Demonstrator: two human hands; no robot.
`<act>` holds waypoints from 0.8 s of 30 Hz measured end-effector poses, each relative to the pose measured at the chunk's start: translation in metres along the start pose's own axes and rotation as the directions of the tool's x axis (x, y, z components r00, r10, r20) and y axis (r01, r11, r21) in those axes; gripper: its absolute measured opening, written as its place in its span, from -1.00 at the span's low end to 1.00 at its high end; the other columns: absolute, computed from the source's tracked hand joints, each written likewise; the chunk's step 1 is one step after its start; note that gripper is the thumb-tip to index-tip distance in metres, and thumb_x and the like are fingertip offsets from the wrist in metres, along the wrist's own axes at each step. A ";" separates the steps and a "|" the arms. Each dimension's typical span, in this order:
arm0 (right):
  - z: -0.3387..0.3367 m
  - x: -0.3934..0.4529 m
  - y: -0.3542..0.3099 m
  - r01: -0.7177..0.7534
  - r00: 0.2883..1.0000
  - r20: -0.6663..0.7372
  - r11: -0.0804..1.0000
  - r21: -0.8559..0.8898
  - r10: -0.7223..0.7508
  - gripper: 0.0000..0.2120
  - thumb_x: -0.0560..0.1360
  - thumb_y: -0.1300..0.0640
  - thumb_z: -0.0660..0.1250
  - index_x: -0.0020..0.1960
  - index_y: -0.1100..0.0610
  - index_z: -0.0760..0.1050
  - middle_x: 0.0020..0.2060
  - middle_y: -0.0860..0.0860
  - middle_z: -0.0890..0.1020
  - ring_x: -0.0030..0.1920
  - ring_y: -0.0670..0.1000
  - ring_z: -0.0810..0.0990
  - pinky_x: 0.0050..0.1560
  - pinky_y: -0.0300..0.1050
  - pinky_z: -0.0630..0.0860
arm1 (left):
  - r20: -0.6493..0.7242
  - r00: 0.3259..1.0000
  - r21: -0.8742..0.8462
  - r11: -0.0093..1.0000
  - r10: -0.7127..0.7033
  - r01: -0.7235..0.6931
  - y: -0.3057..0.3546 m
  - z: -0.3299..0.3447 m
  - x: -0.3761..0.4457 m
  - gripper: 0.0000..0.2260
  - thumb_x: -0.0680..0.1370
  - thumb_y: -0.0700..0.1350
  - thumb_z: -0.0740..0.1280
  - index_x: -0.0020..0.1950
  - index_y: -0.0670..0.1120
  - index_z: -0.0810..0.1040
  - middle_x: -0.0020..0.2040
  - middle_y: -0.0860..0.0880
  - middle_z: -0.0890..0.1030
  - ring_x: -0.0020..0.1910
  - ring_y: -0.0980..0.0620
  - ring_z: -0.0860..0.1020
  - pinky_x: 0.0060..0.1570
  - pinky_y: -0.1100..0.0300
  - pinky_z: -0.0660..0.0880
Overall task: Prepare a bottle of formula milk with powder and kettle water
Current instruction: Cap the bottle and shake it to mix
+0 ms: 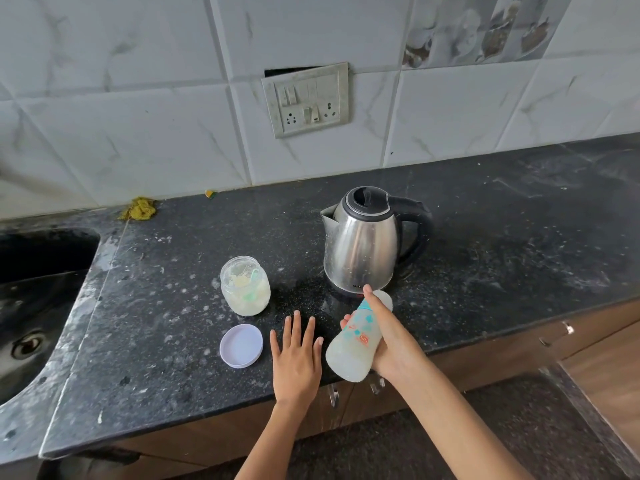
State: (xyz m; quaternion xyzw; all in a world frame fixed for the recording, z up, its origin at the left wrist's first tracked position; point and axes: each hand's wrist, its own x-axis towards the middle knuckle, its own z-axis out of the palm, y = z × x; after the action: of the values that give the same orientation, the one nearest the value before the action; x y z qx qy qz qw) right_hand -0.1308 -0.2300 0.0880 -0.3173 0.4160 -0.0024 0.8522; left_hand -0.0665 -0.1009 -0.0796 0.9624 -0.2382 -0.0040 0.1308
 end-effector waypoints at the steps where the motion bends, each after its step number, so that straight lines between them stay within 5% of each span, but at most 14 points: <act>1: -0.002 0.000 -0.002 -0.020 0.999 0.034 1.000 -0.014 0.020 -0.76 0.50 -0.01 0.40 -0.10 0.14 0.43 -0.30 0.10 0.52 -0.28 0.07 0.55 -0.21 0.01 0.54 | 0.000 1.000 0.008 1.000 0.000 0.000 0.000 0.001 0.000 -0.42 0.64 0.14 -0.25 0.48 -0.01 0.35 0.52 -0.12 0.30 0.51 -0.11 0.24 0.44 -0.07 -0.15; 4: -0.007 -0.003 -0.003 0.043 0.985 0.170 0.991 -0.128 -0.020 -0.83 0.54 0.22 0.27 0.13 0.18 0.41 -0.12 0.15 0.53 -0.16 0.10 0.60 -0.25 0.03 0.56 | 0.008 1.000 0.007 1.000 0.006 -0.006 -0.001 0.002 0.000 -0.49 0.66 0.08 -0.18 0.49 -0.02 0.33 0.52 -0.12 0.29 0.51 -0.12 0.23 0.44 -0.11 -0.08; 6: -0.017 0.000 -0.010 0.202 0.957 0.256 0.943 -0.265 -0.134 -0.47 0.53 0.31 0.31 0.39 0.01 0.22 0.09 0.14 0.55 0.03 0.11 0.63 -0.16 0.07 0.62 | 0.007 1.000 0.002 1.000 0.009 -0.009 0.000 0.001 0.000 -0.42 0.65 0.09 -0.29 0.49 -0.01 0.33 0.52 -0.12 0.29 0.51 -0.12 0.24 0.44 -0.11 -0.04; 9: -0.025 0.008 -0.024 0.452 0.867 0.403 0.805 -0.385 -0.294 -0.02 0.41 0.31 0.46 0.47 -0.36 -0.05 0.24 0.09 0.56 0.20 0.12 0.61 0.03 0.15 0.62 | -0.013 1.000 -0.018 1.000 0.011 -0.012 0.000 -0.001 0.000 -0.40 0.65 0.13 -0.28 0.47 -0.01 0.37 0.51 -0.11 0.30 0.51 -0.11 0.25 0.45 -0.08 -0.04; 13: -0.016 0.012 -0.014 0.452 0.869 0.261 0.889 -0.069 -0.422 -0.28 0.45 0.31 0.40 0.42 -0.21 0.20 0.23 0.13 0.51 0.22 0.18 0.57 -0.04 0.19 0.64 | 0.000 1.000 -0.043 0.999 0.003 -0.003 0.001 0.000 0.000 -0.49 0.66 0.10 -0.14 0.44 -0.03 0.41 0.50 -0.12 0.34 0.49 -0.13 0.29 0.45 -0.08 -0.02; 17: -0.016 0.004 0.008 0.372 0.871 0.390 0.919 -0.130 -0.298 -0.29 0.38 0.28 0.44 0.40 -0.11 0.24 0.18 0.21 0.57 0.12 0.18 0.63 -0.12 0.13 0.64 | 0.002 0.998 0.020 0.998 0.061 -0.061 -0.002 0.003 -0.001 -0.51 0.55 0.00 0.02 0.44 -0.08 0.42 0.47 -0.17 0.38 0.45 -0.18 0.35 0.42 -0.14 0.03; 20: -0.016 0.015 0.001 0.416 0.899 0.086 0.899 0.140 -0.429 -0.41 0.50 0.30 0.36 0.42 -0.04 0.21 0.24 0.17 0.50 0.10 0.15 0.62 -0.15 0.16 0.65 | -0.020 1.000 -0.030 1.000 -0.007 0.006 0.001 0.002 0.001 -0.54 0.64 0.06 -0.05 0.45 -0.04 0.40 0.50 -0.13 0.32 0.50 -0.13 0.26 0.45 -0.08 -0.03; 24: -0.020 0.007 0.026 0.371 0.901 0.261 0.927 -0.053 -0.345 -0.27 0.39 0.22 0.45 0.43 -0.10 0.18 0.22 0.19 0.56 0.15 0.19 0.63 -0.13 0.10 0.65 | 0.027 0.998 0.011 0.999 0.053 -0.054 -0.001 0.002 -0.001 -0.50 0.57 0.03 0.00 0.46 -0.08 0.39 0.47 -0.18 0.37 0.46 -0.18 0.34 0.41 -0.13 0.06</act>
State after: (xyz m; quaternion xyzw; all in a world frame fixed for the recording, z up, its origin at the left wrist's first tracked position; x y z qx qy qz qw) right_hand -0.1470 -0.2216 0.0600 -0.4291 0.2405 -0.0983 0.8651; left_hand -0.0674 -0.1002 -0.0820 0.9562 -0.2656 -0.0122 0.1221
